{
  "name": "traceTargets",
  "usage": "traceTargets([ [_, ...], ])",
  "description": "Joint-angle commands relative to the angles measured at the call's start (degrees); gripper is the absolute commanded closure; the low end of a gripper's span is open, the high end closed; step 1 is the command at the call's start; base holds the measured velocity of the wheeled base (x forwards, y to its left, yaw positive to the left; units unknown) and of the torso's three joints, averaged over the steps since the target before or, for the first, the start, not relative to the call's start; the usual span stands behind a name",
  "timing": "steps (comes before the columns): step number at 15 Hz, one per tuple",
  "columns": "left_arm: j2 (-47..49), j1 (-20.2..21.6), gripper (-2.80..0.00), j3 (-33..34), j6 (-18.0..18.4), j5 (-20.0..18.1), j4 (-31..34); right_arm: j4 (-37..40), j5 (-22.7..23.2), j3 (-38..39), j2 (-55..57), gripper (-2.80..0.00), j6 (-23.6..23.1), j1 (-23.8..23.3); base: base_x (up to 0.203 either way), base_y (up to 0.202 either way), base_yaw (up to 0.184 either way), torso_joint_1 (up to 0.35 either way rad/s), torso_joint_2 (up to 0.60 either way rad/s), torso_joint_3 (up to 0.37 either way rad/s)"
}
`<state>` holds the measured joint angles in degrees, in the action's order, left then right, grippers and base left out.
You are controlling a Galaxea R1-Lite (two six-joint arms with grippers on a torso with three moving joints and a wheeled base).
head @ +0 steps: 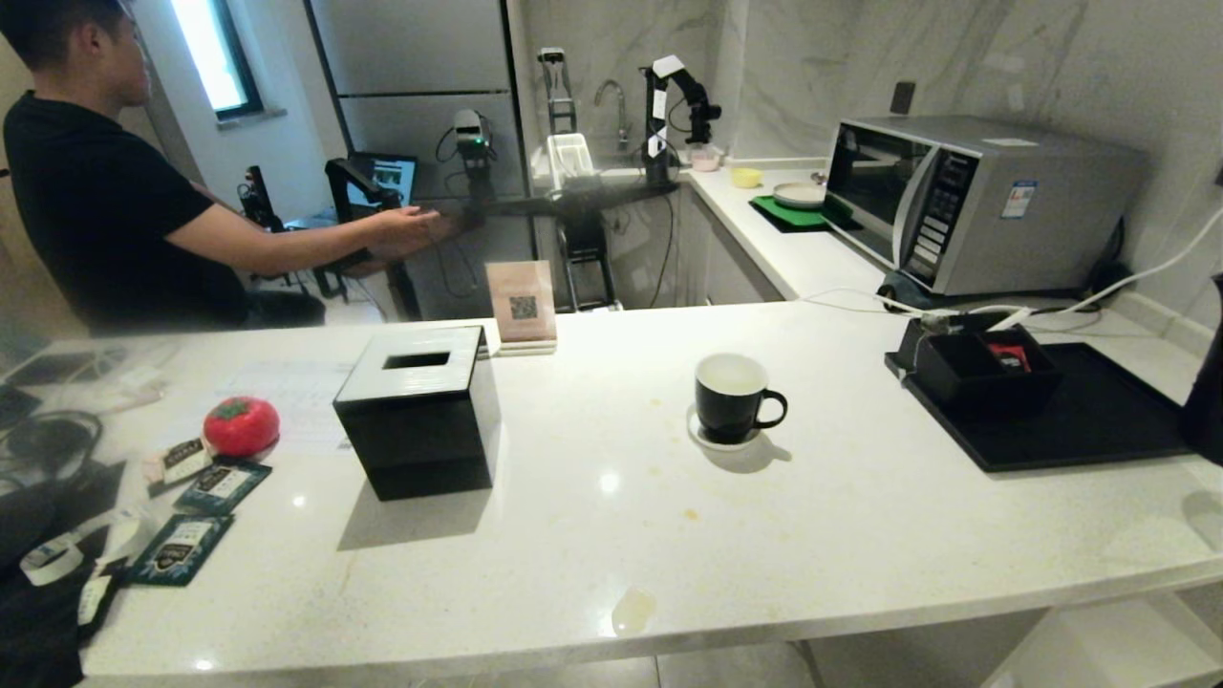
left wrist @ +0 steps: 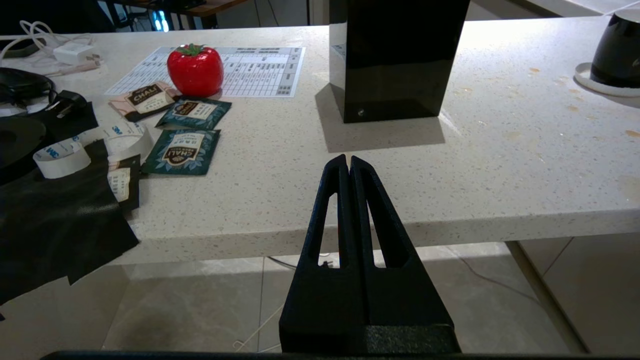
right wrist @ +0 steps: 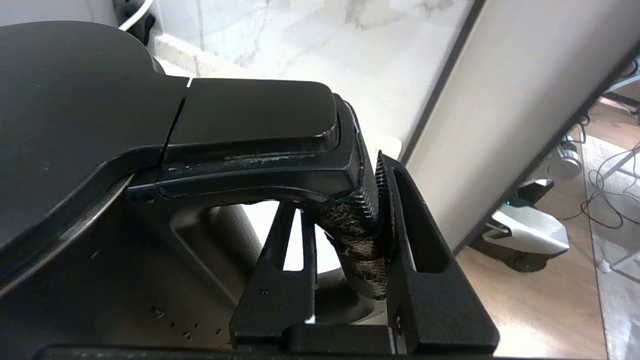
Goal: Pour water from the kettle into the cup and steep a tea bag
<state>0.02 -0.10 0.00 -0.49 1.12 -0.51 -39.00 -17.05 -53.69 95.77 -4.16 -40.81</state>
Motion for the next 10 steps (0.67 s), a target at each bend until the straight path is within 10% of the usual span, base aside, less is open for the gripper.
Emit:
traceTargets([
  [1, -0.02, 0.01, 0.00, 0.00, -0.04, 0.02, -0.02, -0.24, -0.02, -3.67, 5.33, 0.00, 0.01, -0.06, 0.000, 0.000, 0.000, 0.000, 0.00, 0.000],
  [10, -0.02, 0.01, 0.00, 0.00, -0.04, 0.02, -0.02, -0.03, -0.03, -19.74, 22.05, 0.00, 2.91, 1.05, 0.000, 0.000, 0.000, 0.000, 0.00, 0.000],
])
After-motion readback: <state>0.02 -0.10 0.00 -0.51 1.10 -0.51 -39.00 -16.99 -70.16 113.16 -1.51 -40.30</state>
